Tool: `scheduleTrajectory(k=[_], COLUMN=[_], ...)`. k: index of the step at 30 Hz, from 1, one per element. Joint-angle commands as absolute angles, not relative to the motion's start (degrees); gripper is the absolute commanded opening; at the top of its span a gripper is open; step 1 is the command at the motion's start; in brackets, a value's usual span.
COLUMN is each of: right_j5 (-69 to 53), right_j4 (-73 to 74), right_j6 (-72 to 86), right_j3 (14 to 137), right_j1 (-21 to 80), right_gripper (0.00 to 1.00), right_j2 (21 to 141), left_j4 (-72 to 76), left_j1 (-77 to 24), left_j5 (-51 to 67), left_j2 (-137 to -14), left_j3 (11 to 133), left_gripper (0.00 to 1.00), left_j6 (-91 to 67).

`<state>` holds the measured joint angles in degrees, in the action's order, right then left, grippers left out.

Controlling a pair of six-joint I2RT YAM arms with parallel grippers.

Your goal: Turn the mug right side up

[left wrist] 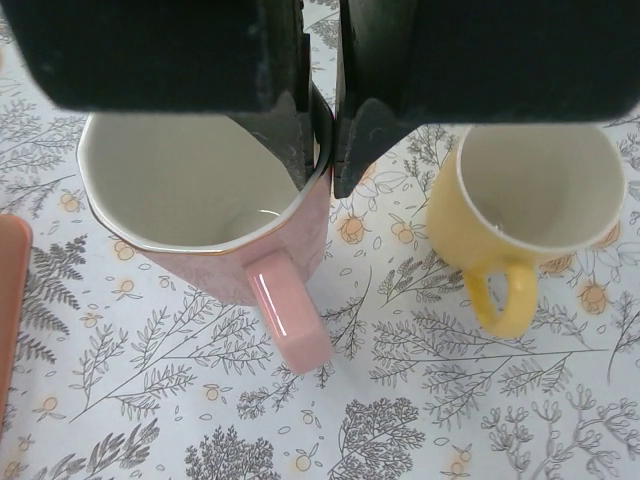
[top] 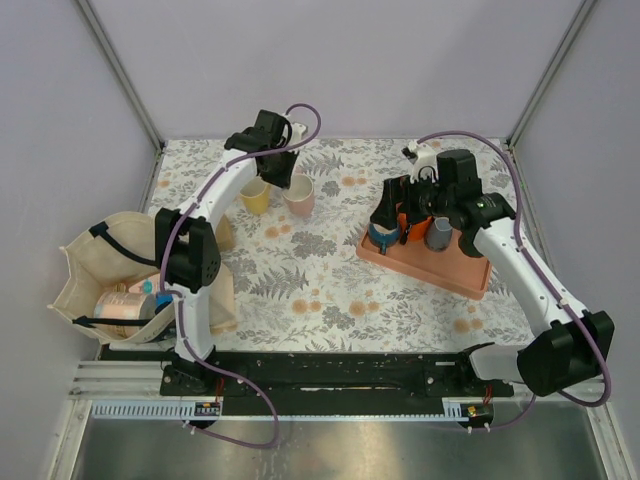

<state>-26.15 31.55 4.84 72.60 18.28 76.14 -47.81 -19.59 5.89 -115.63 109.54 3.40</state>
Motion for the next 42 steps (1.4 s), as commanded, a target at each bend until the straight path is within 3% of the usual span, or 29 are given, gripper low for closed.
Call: scheduleTrajectory(k=[1, 10, 33, 38, 42], right_j5=[-25.8, -27.3, -26.5, -26.4, -26.3], right_j4=[32.7, 32.2, 33.0, 33.4, 34.0], right_j6=[0.3, -1.3, -1.5, -1.7, -2.0], right_j3=[70.0, 70.4, 70.8, 70.8, 71.3], right_j1=[18.6, 18.5, 18.5, 18.5, 18.5], right_gripper=[0.99, 1.0, 1.0, 1.0, 0.99], right_j2=[73.2, 74.7, 75.3, 75.2, 75.8], left_j4=[-49.4, -53.0, -47.1, -47.2, -47.2], left_j1=[-19.9, -18.5, -14.8, -14.7, -14.7], left_j5=[8.4, 8.1, 4.8, 5.5, 5.1], left_j2=[-118.2, -121.6, -126.7, -126.3, -126.1], left_j3=[115.6, 119.5, 120.4, 120.3, 120.7], left_gripper=[0.0, 0.0, 0.0, 0.15, 0.18], left_j6=[10.2, 17.8, 16.6, 16.3, 16.0])
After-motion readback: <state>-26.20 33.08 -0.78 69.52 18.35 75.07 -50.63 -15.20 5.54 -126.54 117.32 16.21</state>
